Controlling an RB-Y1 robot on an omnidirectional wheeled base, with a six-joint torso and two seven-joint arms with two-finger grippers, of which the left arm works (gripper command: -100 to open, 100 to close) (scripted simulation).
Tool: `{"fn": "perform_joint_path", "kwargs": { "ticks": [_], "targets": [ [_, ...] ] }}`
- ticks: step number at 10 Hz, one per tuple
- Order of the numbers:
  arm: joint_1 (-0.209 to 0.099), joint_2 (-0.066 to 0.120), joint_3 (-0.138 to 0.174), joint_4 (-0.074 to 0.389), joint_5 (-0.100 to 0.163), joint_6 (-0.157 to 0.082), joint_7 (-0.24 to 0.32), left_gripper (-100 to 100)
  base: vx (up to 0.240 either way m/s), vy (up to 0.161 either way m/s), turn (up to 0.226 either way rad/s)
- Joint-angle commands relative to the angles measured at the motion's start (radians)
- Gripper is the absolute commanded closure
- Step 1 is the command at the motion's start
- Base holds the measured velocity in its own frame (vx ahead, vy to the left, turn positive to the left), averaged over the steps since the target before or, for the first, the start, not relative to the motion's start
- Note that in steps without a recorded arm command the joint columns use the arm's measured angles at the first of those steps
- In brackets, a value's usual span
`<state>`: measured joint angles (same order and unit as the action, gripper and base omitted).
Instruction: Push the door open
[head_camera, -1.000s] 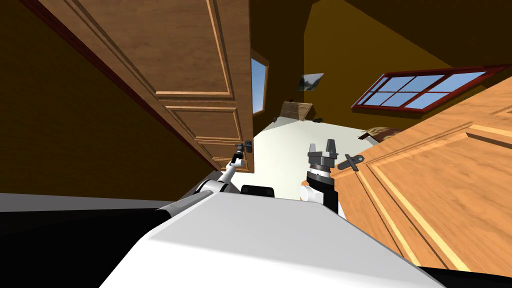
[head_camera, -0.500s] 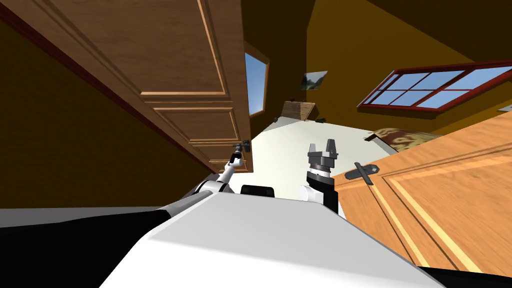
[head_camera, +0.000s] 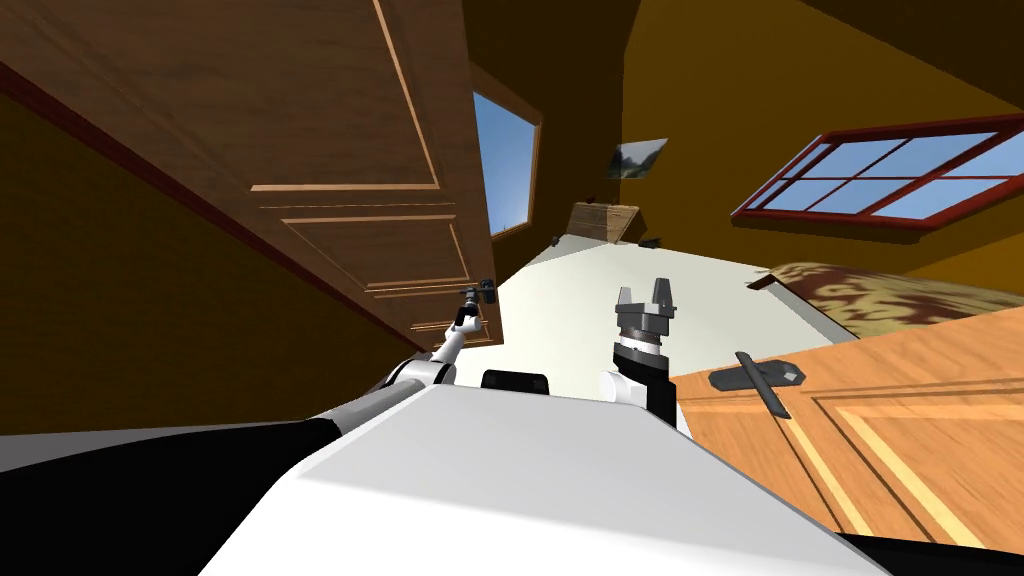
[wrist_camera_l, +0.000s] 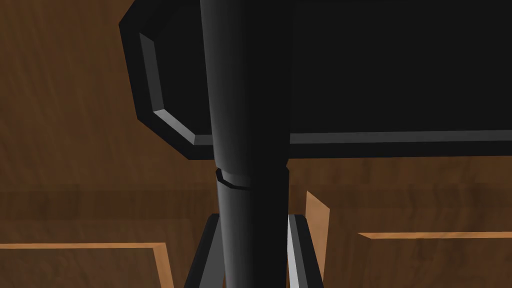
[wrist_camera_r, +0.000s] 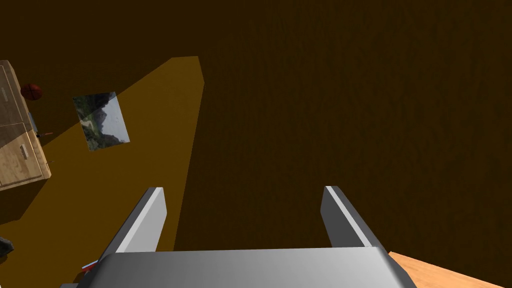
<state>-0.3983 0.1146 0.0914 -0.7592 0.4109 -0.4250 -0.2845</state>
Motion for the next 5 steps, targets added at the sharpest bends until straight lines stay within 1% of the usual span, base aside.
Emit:
{"fn": "perform_joint_path", "kwargs": {
  "ticks": [1,3,4,5],
  "targets": [
    [0.003,0.011,0.026,-0.007,0.006,-0.005,-0.008,100,0.206,-0.08,0.084],
    [0.003,0.02,0.05,-0.002,0.014,-0.008,-0.015,100,0.201,-0.109,0.072],
    [0.003,0.02,0.05,-0.002,0.014,-0.008,-0.015,100,0.128,-0.064,0.047],
    [0.003,0.026,0.067,0.001,0.019,-0.01,-0.02,100,0.13,-0.068,0.037]
  ]
}}
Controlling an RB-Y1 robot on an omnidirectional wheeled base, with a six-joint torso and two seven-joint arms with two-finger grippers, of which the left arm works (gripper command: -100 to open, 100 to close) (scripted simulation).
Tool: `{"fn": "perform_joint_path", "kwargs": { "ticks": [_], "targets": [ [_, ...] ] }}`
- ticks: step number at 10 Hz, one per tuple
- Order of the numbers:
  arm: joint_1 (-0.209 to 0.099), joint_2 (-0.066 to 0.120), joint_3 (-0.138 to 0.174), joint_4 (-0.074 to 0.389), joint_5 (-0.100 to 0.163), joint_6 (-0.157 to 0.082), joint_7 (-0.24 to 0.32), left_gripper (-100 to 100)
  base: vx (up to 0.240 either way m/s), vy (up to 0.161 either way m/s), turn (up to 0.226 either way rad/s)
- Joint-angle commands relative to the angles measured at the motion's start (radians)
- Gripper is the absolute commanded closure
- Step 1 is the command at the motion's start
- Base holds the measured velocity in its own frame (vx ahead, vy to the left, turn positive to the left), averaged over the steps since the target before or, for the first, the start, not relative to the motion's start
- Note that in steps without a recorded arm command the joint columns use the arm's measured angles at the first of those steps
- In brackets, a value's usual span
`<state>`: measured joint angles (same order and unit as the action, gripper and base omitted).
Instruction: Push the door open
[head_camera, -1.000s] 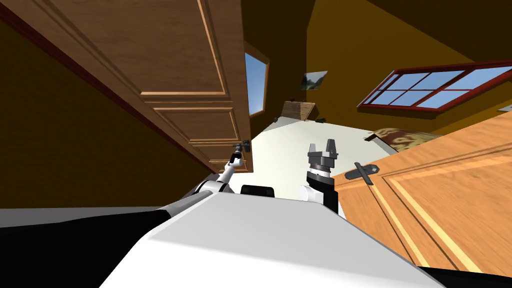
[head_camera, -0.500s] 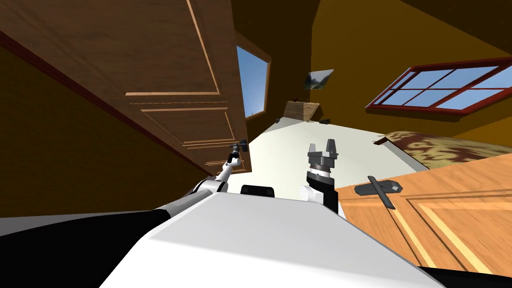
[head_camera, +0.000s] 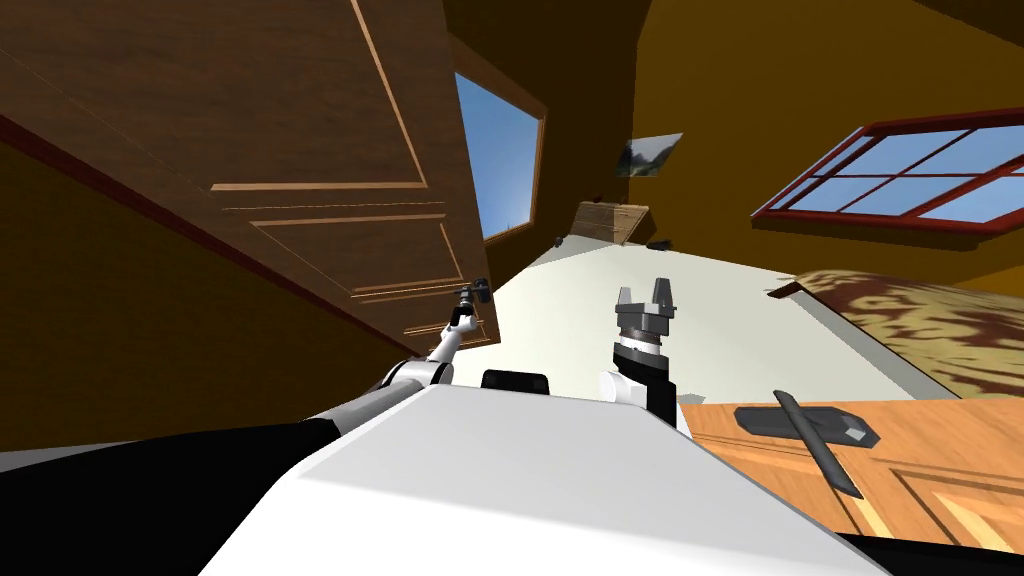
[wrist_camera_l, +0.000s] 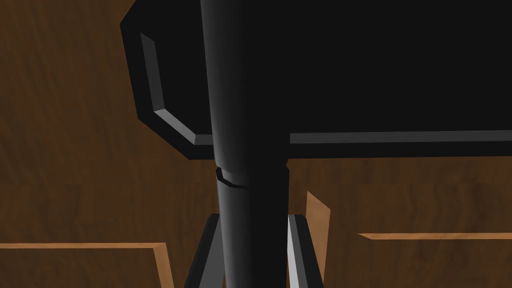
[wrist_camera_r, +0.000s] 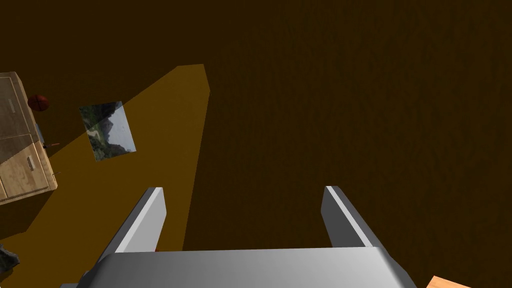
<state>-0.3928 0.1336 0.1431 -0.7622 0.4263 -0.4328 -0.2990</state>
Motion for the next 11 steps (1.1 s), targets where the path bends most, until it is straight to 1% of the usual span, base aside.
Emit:
{"fn": "perform_joint_path", "kwargs": {
  "ticks": [1,4,8,11],
  "targets": [
    [-0.002,0.011,0.026,0.006,0.007,-0.003,-0.008,100,0.173,-0.125,0.094],
    [-0.002,0.022,0.057,0.011,0.017,-0.007,-0.017,100,0.195,-0.119,0.083],
    [-0.001,0.034,0.094,0.018,0.029,-0.011,-0.027,100,0.165,-0.081,0.06],
    [-0.001,0.041,0.113,0.022,0.035,-0.013,-0.032,100,0.142,-0.076,0.054]
  ]
}}
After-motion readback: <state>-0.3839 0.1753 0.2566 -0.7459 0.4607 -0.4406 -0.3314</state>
